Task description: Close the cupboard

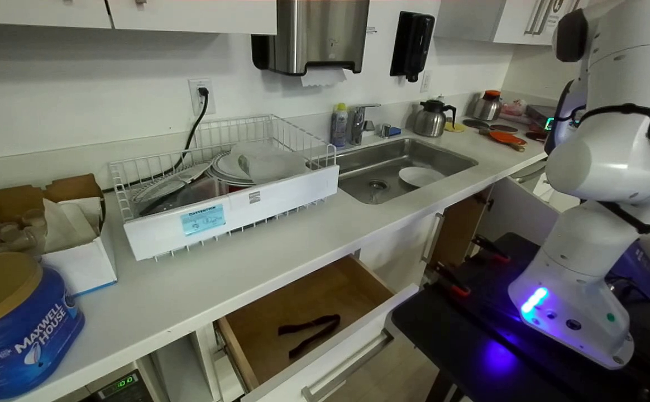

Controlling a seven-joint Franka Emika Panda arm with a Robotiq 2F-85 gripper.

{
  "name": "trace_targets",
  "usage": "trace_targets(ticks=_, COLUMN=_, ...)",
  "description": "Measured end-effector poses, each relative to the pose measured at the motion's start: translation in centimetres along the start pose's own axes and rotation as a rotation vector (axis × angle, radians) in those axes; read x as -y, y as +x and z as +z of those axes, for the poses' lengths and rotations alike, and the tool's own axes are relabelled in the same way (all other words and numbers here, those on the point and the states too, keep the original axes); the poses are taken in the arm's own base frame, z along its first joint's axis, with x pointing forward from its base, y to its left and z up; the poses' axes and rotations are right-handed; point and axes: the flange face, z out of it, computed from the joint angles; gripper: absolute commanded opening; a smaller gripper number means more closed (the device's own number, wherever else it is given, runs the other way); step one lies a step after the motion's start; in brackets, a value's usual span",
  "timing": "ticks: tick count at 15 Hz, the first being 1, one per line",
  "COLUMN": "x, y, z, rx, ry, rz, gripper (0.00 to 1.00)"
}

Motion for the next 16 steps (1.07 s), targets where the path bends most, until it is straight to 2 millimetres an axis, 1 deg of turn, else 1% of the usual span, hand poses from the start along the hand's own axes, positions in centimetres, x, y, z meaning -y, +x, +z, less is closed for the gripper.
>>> trace_targets(ticks=2, x=0.4, y=0.2, z=1.4, rx=0.046, ry=-0.033, rz=0.013, gripper=0.03)
trace_targets(ticks=4, x=1.0, y=-0.1, z=2.7, rx=0.109, ry=-0.052, rz=0.025, gripper=0.0)
trace_targets(ticks=7, x=2.0, y=-0.6, z=4.2, rx=0.196, ry=-0.053, rz=0.049, gripper=0.0)
trace_targets(ticks=10, x=2.7, y=-1.8, z=5.5, rx=0.303, ry=-0.048, rz=0.079, gripper=0.0)
trace_targets(ticks=14, x=2.4, y=-2.5, z=6.6, rx=0.48, ry=-0.049, rz=0.138, gripper=0.0)
trace_targets(ticks=16, x=2.2, y=-3.2, z=7.0, rx=0.57, ry=-0.047, rz=0.168, gripper=0.0)
